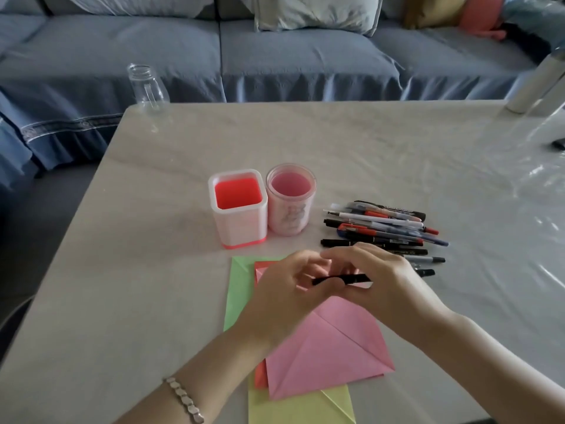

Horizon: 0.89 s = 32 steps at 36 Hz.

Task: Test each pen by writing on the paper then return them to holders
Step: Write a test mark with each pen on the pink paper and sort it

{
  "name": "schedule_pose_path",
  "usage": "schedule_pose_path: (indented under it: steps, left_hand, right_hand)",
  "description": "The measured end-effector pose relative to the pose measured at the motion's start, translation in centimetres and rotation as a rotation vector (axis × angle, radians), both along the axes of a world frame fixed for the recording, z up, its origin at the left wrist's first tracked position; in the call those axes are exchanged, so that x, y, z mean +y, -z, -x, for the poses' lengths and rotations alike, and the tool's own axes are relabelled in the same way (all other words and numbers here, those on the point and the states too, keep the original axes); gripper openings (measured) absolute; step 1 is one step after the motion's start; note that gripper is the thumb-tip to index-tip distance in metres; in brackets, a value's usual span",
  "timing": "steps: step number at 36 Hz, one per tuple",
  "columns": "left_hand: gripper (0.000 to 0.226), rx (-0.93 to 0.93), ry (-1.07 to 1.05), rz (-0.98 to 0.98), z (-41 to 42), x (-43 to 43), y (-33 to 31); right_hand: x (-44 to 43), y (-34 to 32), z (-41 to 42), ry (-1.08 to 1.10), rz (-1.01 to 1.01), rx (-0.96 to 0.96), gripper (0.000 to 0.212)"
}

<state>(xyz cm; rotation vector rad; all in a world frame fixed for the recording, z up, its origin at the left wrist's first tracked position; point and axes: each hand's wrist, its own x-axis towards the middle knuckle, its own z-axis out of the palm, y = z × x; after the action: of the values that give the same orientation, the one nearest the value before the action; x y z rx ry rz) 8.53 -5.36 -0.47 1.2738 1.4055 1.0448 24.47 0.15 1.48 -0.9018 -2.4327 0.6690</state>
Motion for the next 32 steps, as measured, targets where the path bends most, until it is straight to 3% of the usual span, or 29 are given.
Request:
schedule_pose_path:
  steps: [4,8,10,13,15,17,25,28,32]
  left_hand:
    - [0.009,-0.099,-0.065,-0.061,0.4,-0.6,-0.3]
    - [0.017,-0.241,-0.318,-0.081,1.4,-1.1,-0.3]
    - [0.013,-0.311,-0.422,-0.079,1.8,-1.5,-0.3]
    - [0.016,-0.354,-0.421,-0.069,2.0,-2.0,-0.7]
    - [0.018,-0.29,-0.292,-0.048,1.9,-2.3,-0.8]
    - [0.009,-0.173,-0.108,-0.045,1.7,-2.8,-1.0]
    - [0.024,0.318,0.224,-0.258,0.6,-3.0,-1.7]
    - [0.03,0.39,0.158,-0.298,0.4,-2.7,-1.3]
    - [0.014,0.37,0.108,-0.352,0.4,-2.7,-1.8]
  right_hand:
    - [-0.6,0.1,0.9,-0.022,-0.086,0.056,0.032]
    - [-0.9,0.6,1.3,0.129,-0.327,0.161,0.031]
    - [-1.8,0.4,1.5,0.322,-0.178,0.3,0.016]
    - [-3.0,0.0,2.4,0.442,0.361,0.488,0.017]
    - [-3.4,0.0,2.7,0.39,0.639,0.563,0.031]
    - [-3.5,-0.2,3.2,0.366,0.742,0.618,0.02]
    - [-3.5,0.1,5.2,0.518,0.494,0.524,0.044]
    - [-3.4,0.0,6.0,0.571,0.399,0.553,0.05]
    - [-3.5,0.0,6.4,0.541,0.561,0.706,0.045]
